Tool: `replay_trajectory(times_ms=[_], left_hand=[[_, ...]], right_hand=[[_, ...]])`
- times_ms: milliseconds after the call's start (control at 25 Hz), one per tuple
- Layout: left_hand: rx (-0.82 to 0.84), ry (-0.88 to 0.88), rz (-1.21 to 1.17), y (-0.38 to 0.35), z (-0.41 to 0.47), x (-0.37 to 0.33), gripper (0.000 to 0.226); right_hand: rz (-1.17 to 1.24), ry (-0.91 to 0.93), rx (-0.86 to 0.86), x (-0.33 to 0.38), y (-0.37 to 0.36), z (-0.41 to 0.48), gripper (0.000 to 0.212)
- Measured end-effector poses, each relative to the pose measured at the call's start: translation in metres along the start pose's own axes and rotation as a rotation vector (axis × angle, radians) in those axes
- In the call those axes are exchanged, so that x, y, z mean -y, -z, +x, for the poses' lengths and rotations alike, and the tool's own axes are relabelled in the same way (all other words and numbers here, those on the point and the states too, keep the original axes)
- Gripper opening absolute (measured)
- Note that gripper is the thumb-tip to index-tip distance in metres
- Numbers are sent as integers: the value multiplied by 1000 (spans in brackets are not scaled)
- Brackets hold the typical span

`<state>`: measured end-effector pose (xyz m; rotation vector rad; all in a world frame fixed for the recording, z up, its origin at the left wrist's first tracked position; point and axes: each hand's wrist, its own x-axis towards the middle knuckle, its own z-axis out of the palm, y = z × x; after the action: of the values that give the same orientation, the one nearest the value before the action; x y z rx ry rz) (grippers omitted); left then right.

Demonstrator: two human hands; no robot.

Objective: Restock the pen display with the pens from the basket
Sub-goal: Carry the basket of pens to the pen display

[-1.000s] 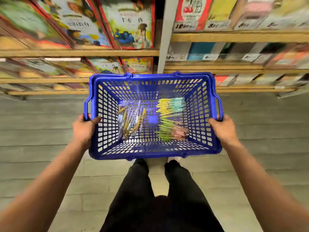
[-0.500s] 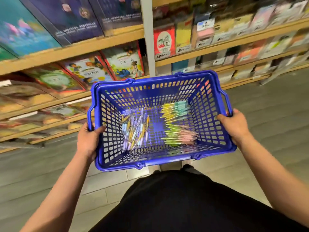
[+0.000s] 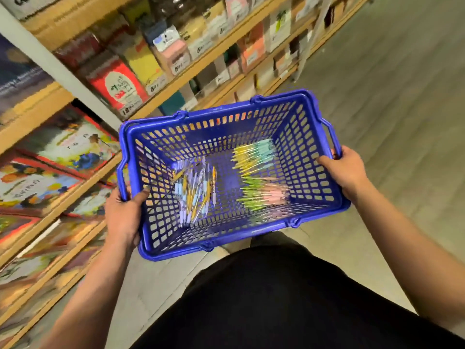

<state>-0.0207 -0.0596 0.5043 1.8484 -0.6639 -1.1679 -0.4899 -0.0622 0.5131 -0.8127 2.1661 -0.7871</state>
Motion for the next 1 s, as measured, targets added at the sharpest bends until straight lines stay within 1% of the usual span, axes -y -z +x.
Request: replay_trajectory(times_ms=[200,320,440,480,560,640,800,880,1000], left_hand=[[251,-60,54,-128,11,-41,30],[380,-120,130,-213,8,-68,28],[507,-141,191,-296,2,-90,28],[546,-154,204,-323,-1,-98,24],[593,-206,233,-376,-10,-114,18],[633,-240,259,-424,-19,-129,22],[699,-273,318,-510,-28,-160,25],[741,-293,361,-553,-29,-176,25],[761,-310,390,-610,-22,-198,22]], right_hand=[[93,-109,-216,-53,87,15,25],[211,-199,-332,-84,135,27,26],[286,-292,-422,-111,176,38,35],[320,-313,-450,-119,189,41,37],[344,-332,-520,-132,212,48,31],[360,-352,-595,-139,231,58,29],[474,-383,-643,-147,262,92,34],[486,-406,-670,-147,277,114,35],[515,-421,-682,-140,298,158,42]])
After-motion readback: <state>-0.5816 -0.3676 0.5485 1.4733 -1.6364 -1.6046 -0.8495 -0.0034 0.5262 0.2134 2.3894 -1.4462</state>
